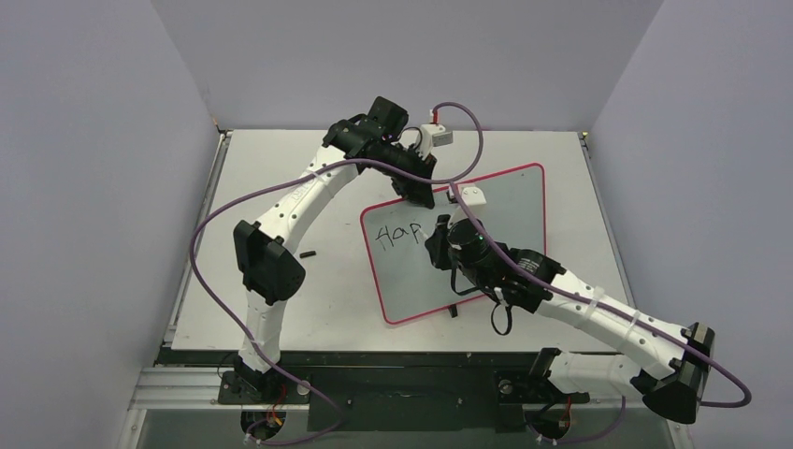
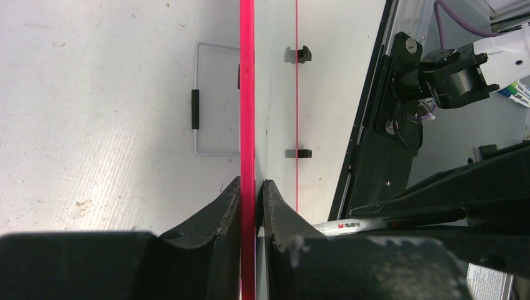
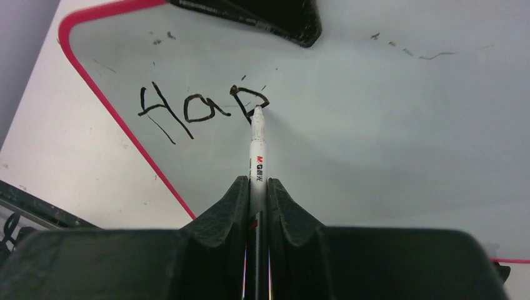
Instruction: Write a sentence on the whiteboard
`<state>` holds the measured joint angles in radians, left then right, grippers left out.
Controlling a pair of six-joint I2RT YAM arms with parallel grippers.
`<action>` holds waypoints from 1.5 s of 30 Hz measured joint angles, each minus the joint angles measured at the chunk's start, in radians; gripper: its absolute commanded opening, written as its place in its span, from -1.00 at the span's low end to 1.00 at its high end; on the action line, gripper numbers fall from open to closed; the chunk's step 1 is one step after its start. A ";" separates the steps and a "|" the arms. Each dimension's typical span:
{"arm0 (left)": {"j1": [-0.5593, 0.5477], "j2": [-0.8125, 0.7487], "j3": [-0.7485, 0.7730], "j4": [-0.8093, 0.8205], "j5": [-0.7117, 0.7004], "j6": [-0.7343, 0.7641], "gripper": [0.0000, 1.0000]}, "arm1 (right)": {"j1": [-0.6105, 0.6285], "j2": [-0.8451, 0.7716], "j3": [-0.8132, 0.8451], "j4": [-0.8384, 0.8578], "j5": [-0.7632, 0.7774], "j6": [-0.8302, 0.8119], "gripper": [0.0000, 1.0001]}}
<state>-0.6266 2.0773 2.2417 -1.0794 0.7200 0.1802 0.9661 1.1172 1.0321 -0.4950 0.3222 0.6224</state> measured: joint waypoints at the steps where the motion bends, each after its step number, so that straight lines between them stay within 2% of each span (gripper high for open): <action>1: -0.002 -0.002 0.000 0.000 0.000 0.000 -1.00 | -0.004 -0.010 0.000 -0.001 0.001 0.000 -1.00; 8: -0.007 -0.005 0.000 0.000 -0.001 0.000 -1.00 | -0.038 -0.060 0.033 -0.007 0.011 -0.001 -1.00; 32: -0.006 -0.005 0.000 0.000 -0.010 -0.003 -1.00 | -0.056 0.005 0.050 -0.008 0.003 -0.009 -1.00; 45: -0.006 -0.005 0.000 0.000 -0.021 -0.003 -1.00 | -0.056 -0.034 -0.034 -0.013 -0.039 -0.008 -1.00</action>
<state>-0.6331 2.0720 2.2417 -1.0794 0.6994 0.1776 0.9100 1.0832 0.9985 -0.5079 0.2829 0.6147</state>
